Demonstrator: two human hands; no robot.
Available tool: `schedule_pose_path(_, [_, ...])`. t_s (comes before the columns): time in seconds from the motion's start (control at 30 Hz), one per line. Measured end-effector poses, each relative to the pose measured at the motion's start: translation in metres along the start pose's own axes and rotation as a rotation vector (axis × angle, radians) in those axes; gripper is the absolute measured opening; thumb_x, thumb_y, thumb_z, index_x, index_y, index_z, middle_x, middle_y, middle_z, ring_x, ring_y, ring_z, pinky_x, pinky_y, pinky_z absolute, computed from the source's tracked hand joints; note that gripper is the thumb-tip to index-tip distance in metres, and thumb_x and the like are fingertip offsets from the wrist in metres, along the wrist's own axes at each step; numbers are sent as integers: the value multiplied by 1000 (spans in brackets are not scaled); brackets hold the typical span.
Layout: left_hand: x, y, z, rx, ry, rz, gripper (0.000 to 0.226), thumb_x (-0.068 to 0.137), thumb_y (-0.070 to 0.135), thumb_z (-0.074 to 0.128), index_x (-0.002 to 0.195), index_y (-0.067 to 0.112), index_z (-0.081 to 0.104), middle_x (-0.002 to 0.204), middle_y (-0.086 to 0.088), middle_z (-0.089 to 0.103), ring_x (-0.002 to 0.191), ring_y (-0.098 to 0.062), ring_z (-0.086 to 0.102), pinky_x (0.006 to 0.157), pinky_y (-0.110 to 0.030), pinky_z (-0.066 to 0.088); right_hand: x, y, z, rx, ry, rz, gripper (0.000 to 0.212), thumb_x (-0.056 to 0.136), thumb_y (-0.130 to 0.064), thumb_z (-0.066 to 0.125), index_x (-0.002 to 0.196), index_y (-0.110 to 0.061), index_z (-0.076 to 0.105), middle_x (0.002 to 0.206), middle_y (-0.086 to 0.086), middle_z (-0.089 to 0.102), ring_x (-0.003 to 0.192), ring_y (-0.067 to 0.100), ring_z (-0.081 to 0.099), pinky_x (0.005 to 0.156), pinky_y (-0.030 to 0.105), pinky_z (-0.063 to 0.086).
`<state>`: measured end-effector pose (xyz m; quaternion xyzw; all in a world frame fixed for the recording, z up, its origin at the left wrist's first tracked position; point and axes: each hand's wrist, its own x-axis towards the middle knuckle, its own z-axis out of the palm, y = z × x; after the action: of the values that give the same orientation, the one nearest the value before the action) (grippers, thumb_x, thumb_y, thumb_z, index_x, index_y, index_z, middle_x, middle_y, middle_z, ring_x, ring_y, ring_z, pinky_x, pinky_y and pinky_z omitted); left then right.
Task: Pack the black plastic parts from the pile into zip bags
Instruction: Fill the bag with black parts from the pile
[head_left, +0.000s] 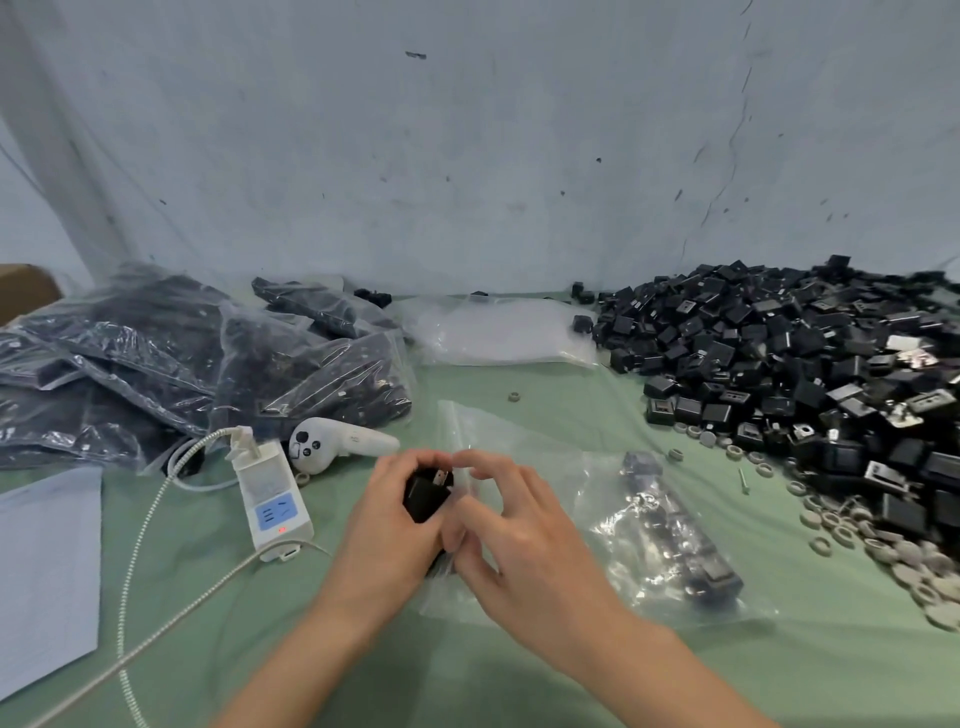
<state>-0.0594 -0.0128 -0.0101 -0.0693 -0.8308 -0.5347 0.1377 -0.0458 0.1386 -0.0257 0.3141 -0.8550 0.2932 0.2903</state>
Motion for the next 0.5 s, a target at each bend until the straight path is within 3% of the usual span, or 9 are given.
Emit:
schedule_pose_path(0.1, [1,0,0,126,22,161,40,82,16,73,93,51,58,109,22,49,96,11,57,76,-1,39,0,0,-5,19,-38,-2,10,88,-16,60,89,-25,55,143,-4,43,118,19,49,95,33,45])
schedule_pose_path(0.2, [1,-3,-1,205,-26,186,42,80,14,74,94,50,57,111,19,49,93,10,57,76,-3,40,1,-3,-7,5,-71,-9,11,88,-14,60,90,-24,56,142,-1,44,112,23,52,91,38,47])
schedule_pose_path(0.33, [2,-1,-7,-115,-235,-41,36,79,0,67,93,33,70,90,7,74,78,3,66,66,-12,50,2,-13,-8,7,-69,-33,12,86,-11,53,93,-20,57,137,2,49,108,23,54,92,39,46])
schedule_pose_path(0.4, [1,4,-9,-233,-360,-148,27,78,13,61,90,34,71,83,6,74,75,-3,68,58,-19,52,3,-19,-9,-7,-77,-49,14,85,-11,50,95,-20,56,139,2,48,108,21,54,95,36,43])
schedule_pose_path(0.5, [0,2,-13,-402,-637,-165,28,71,20,54,89,27,74,84,0,72,80,-13,68,61,-26,52,5,-27,-9,-22,-85,-83,15,86,-12,47,95,-16,59,139,5,51,107,23,57,95,37,43])
